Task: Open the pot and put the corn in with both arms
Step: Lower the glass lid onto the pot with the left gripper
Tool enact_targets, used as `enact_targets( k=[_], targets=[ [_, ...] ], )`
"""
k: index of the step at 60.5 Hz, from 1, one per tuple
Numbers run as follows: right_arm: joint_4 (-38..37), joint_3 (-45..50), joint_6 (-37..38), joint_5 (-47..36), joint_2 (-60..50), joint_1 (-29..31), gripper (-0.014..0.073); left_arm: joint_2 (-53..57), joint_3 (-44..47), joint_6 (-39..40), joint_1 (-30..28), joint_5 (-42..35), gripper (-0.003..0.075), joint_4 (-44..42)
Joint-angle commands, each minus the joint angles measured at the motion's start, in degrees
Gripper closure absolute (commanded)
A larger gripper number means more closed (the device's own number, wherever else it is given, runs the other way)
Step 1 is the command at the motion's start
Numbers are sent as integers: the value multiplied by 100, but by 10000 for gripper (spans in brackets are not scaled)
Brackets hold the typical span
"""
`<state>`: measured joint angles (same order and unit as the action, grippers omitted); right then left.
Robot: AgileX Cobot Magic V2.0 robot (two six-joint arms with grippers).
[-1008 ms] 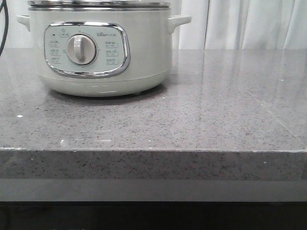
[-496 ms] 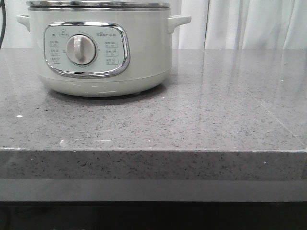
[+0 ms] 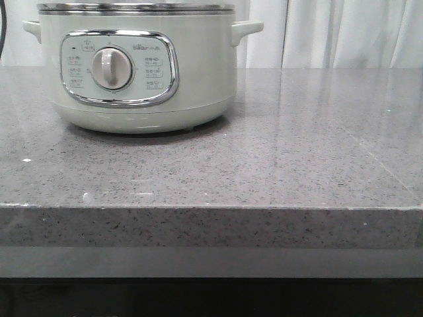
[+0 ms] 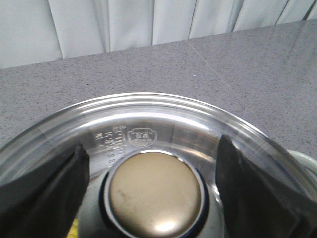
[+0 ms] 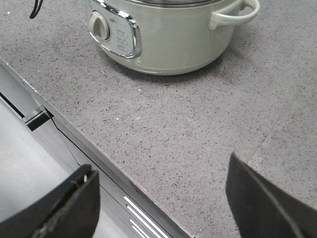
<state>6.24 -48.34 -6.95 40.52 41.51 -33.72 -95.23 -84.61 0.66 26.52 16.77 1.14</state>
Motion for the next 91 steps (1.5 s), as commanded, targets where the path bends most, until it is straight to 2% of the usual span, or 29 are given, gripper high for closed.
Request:
enact_targets(
  k=[1,12,19,25,59,77,83,86,91],
  targets=[
    [1,-151,1,-388,-26,29,43,506,-368,47,-1,-124,175,-68],
    [1,-151,1,-388,-26,29,43,1153,-497,47,10,491,175,-43],
    [1,-151,1,-388,-26,29,43,1638,-497,47,10,1203,175,-45],
    [1,-151,1,-388,-26,29,43,2080,-229,44,10,1590,175,-45],
    [1,-151,1,-388,-26,29,43,5239,3383,44,10,1549,175,-45],
    [1,-151,1,-388,-26,29,43,6129,4309,44,10,1537,177,-45],
    [1,-151,1,-381,-26,29,69,6156,4347,44,10,1552,230,-45],
    [1,-151,1,-376,-21,29,130,6156,4347,44,10,1552,297,-45],
    [1,-151,1,-353,-16,29,289,6156,4347,44,10,1525,415,-45]
  ],
)
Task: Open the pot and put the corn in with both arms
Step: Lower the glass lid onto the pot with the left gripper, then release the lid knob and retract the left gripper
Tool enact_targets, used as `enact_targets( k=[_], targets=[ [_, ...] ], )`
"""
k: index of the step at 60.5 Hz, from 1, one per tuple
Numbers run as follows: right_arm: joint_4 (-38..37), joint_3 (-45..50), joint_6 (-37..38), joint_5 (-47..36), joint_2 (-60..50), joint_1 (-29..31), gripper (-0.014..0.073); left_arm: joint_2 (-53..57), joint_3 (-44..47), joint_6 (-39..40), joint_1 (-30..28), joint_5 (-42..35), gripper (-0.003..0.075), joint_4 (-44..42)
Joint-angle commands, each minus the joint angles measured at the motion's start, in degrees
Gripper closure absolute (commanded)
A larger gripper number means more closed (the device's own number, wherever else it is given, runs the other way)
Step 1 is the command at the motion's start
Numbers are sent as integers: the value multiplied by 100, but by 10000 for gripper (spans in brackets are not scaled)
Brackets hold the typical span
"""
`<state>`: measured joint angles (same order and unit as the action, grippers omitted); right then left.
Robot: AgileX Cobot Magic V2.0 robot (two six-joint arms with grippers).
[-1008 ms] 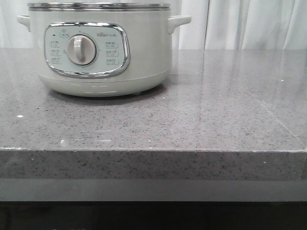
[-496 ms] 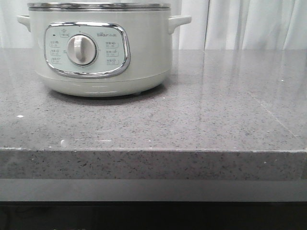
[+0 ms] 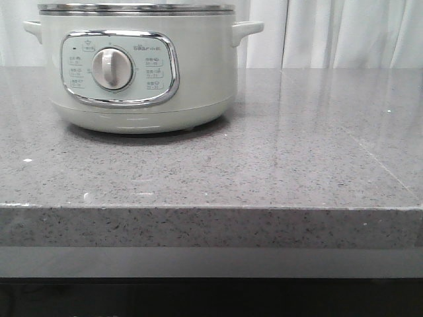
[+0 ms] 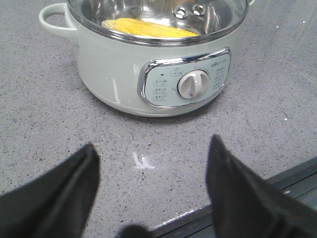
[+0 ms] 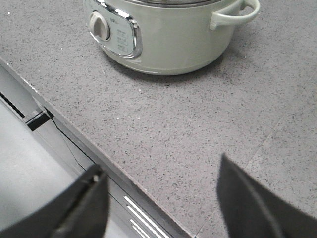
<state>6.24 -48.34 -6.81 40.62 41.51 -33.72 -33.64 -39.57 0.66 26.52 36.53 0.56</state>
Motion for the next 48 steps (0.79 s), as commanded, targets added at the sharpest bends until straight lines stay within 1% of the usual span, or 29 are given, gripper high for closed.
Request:
enact_targets(
  k=[1,2,3,8,15,18,48],
  targets=[
    [1,-151,-13,-358,-16,29,331,-2,-157,44,10,-466,435,13],
    [1,-151,-13,-358,-16,29,358,-2,-157,44,10,-465,444,13],
    [1,-151,-13,-358,-16,29,411,-2,-157,44,10,-478,491,13],
    [1,-151,-13,-358,-16,29,554,-2,-157,44,10,-480,596,13],
    [1,-151,-13,-363,-16,29,668,-2,-157,44,10,-480,703,13],
    [1,-151,-13,-364,-16,29,657,-2,-157,44,10,-480,738,13],
    [1,-151,-13,-358,-16,29,662,-2,-157,44,10,-480,741,13]
  ],
)
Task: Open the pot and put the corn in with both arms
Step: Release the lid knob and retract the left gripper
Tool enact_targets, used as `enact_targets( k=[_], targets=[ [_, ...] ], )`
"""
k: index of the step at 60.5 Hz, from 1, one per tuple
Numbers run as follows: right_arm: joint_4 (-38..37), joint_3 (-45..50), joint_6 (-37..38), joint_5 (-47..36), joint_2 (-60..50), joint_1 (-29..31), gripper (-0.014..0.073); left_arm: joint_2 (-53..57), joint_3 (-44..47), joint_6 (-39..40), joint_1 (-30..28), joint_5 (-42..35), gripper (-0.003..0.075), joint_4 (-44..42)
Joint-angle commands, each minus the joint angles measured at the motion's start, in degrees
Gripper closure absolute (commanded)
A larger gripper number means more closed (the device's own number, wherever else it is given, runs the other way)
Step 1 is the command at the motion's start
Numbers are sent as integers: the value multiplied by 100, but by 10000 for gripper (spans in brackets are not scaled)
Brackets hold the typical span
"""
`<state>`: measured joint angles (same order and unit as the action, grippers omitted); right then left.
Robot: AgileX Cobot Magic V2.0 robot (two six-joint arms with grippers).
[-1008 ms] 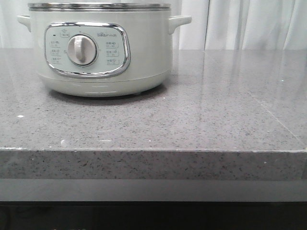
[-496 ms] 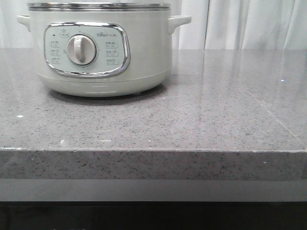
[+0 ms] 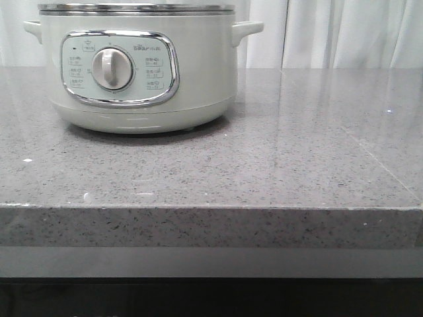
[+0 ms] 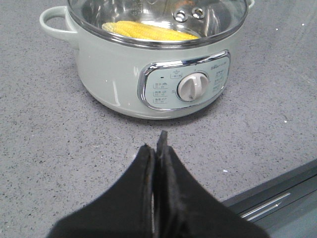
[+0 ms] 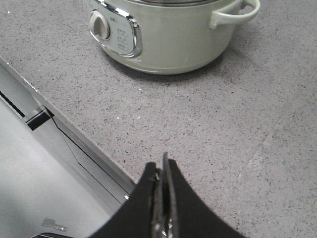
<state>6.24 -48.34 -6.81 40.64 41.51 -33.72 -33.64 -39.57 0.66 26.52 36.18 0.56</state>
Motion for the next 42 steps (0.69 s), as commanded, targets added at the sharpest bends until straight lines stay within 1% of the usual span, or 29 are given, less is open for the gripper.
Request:
enact_targets(
  k=[1,9,12,15,21,29,34,42],
  targets=[
    [1,-151,-13,-360,-16,29,662,-2,-157,44,10,-445,741,13],
    [1,-151,-13,-360,-16,29,662,93,-82,44,-11,-529,741,-12],
    [1,-151,-13,-360,-16,29,662,274,51,31,-155,-682,741,-222],
    [1,-151,-13,-360,-16,29,662,453,240,31,-332,-846,741,-239],
    [1,-151,-13,-360,-16,29,662,1007,902,31,-892,-1534,741,-194],
    [1,-151,-13,-360,-16,29,662,1813,1834,31,-1449,-2308,741,-185],
    [1,-151,-13,-360,-16,29,662,2221,2429,31,-1702,-2746,741,-105],
    [1,-151,-13,-360,-16,29,662,2775,3152,31,-1937,-3255,741,156]
  ],
)
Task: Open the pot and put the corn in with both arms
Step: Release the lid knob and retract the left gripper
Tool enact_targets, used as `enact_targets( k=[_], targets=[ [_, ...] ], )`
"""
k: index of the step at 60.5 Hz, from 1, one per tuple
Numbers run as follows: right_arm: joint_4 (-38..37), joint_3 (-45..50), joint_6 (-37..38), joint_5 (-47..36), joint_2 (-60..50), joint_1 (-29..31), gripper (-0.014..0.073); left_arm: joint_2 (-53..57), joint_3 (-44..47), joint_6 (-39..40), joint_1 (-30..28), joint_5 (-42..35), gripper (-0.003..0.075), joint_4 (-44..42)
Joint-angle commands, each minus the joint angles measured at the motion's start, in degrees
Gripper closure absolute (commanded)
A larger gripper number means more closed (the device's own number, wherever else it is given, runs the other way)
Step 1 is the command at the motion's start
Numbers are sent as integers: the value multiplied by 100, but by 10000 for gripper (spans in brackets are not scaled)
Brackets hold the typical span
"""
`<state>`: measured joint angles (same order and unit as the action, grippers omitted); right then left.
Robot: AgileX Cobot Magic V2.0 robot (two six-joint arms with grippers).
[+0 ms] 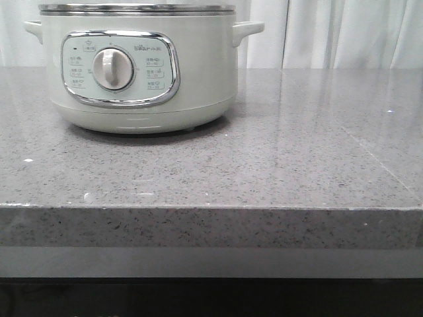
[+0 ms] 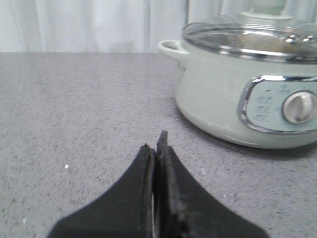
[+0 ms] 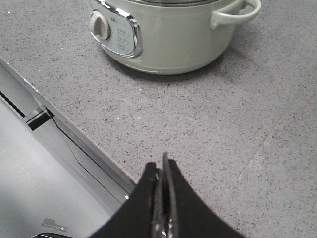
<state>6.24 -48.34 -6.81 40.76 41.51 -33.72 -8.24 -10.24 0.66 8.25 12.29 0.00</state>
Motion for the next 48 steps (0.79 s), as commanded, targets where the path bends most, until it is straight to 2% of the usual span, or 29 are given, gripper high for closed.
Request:
enact_targets(
  k=[1,14,17,48],
  targets=[
    [1,-151,-13,-372,-16,29,662,317,329,31,-141,-913,741,240],
    [1,-151,-13,-372,-16,29,662,889,1151,31,-221,-1636,741,266],
    [1,-151,-13,-372,-16,29,662,972,1123,31,-221,-1415,741,266],
    [1,-151,-13,-372,-16,29,662,938,1134,31,-224,-1408,741,266]
  ],
)
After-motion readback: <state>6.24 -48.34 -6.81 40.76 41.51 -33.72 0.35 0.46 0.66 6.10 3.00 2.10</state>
